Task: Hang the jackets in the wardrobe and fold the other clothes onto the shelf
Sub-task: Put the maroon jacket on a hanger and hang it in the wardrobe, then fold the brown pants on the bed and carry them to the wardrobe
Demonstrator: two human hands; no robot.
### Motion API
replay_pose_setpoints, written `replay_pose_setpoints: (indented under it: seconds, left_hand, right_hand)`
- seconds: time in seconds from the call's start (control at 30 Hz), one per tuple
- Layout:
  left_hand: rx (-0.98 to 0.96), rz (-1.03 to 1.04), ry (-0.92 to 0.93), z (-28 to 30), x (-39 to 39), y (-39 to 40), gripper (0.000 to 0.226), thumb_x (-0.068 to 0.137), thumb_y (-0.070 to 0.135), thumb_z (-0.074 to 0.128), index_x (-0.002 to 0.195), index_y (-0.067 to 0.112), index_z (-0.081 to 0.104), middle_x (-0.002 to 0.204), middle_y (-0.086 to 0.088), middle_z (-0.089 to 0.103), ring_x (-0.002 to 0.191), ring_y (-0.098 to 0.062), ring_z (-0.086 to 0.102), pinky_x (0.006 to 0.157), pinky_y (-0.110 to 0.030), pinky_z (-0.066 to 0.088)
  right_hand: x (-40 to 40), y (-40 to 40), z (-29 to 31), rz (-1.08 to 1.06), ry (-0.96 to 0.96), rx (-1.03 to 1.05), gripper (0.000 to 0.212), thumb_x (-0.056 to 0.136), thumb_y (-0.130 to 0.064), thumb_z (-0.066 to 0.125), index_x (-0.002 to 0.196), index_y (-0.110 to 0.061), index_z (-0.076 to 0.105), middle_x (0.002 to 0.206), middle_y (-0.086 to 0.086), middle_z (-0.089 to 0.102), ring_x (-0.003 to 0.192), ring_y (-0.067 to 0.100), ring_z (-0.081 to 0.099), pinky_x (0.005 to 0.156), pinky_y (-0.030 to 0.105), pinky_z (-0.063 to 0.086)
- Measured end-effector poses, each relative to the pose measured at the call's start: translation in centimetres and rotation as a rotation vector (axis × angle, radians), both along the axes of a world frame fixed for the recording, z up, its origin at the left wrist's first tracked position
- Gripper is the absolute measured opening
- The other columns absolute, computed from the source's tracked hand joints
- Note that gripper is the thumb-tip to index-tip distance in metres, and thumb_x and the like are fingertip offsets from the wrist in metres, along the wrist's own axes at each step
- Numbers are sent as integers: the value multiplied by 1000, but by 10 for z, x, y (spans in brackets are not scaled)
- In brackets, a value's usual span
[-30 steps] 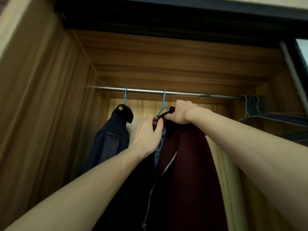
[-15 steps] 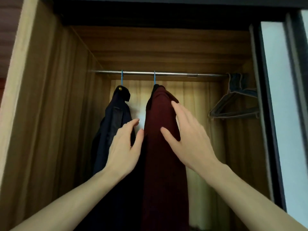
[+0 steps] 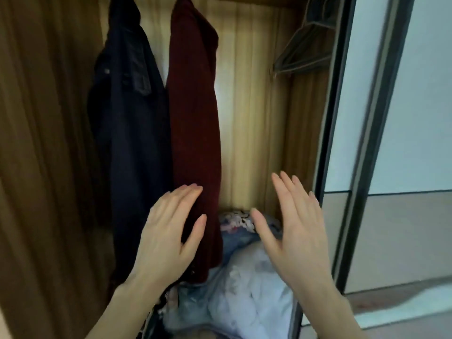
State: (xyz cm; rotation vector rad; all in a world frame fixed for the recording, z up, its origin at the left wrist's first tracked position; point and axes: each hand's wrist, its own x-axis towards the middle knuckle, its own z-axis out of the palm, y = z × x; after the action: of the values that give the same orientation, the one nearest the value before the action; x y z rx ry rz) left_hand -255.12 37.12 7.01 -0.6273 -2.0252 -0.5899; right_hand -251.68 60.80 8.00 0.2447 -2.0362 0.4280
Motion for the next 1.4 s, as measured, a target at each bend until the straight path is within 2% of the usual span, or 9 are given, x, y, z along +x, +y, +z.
replay_pose_setpoints:
  seconds: [0.13,0.27,0.37,0.5,0.67,0.77,1.03,1.2,1.4]
  left_hand:
    - [28,-105,-36,-35,0,28,53,108,41,41,145,7,58,149,-4,57,143,-22,49,119,-45,36]
    - [-13,-288,-111,-66,0,66,53,107,43,41,145,9,57,149,-2,57,143,-21,49,117,-47,39]
    - [-36,-448,-133,-85,3,103,51,105,39,45,144,9,58,149,-3,57,141,-23,51,117,-44,38]
    - [-80,-689,-144,-108,26,164,48,105,34,48,142,5,59,147,-7,58,140,-26,51,119,-38,36]
    - [-70,-976,-135,-125,80,235,44,106,29,51,139,1,60,143,-11,61,137,-28,55,112,-51,43]
    - [-88,-1109,-151,-130,122,272,47,108,33,47,141,2,59,144,-11,61,139,-28,54,112,-52,43]
    - [-171,-1426,-224,-141,281,363,51,107,46,46,144,15,58,151,-5,57,143,-23,50,110,-57,48]
    - [-182,-1623,-199,-150,396,406,46,103,32,58,143,11,59,150,-4,58,144,-19,48,113,-55,46]
    - [-254,-1878,-224,-170,540,433,46,106,35,51,145,10,57,149,-5,57,144,-21,48,115,-53,42]
  right_hand:
    - [40,31,-26,-174,-52,-19,68,103,-58,49,158,-18,41,165,0,39,157,16,27,129,42,19]
    - [85,55,-59,-365,-86,-76,67,103,-55,50,157,-16,43,164,2,41,157,19,28,129,46,19]
    - [124,68,-87,-509,-134,-114,67,103,-54,52,159,-18,41,166,0,38,158,16,23,130,46,16]
    - [179,82,-117,-728,-210,-170,66,105,-60,45,160,-24,38,168,-5,33,159,10,17,131,46,13]
    - [259,93,-135,-930,-180,-262,64,104,-58,44,156,-21,44,164,-3,41,158,12,25,129,50,21]
    - [314,99,-146,-1067,-190,-303,61,104,-51,51,156,-19,45,164,-3,42,157,12,24,129,48,20]
    - [484,111,-168,-1404,-181,-411,66,103,-56,49,159,-22,40,166,-6,38,158,9,20,130,45,18]
    - [600,110,-182,-1599,-155,-463,66,103,-55,51,159,-21,40,166,-6,37,158,9,20,129,48,19]
    - [726,85,-197,-1824,-121,-524,65,105,-51,56,160,-21,38,167,-6,35,159,9,17,129,48,18]
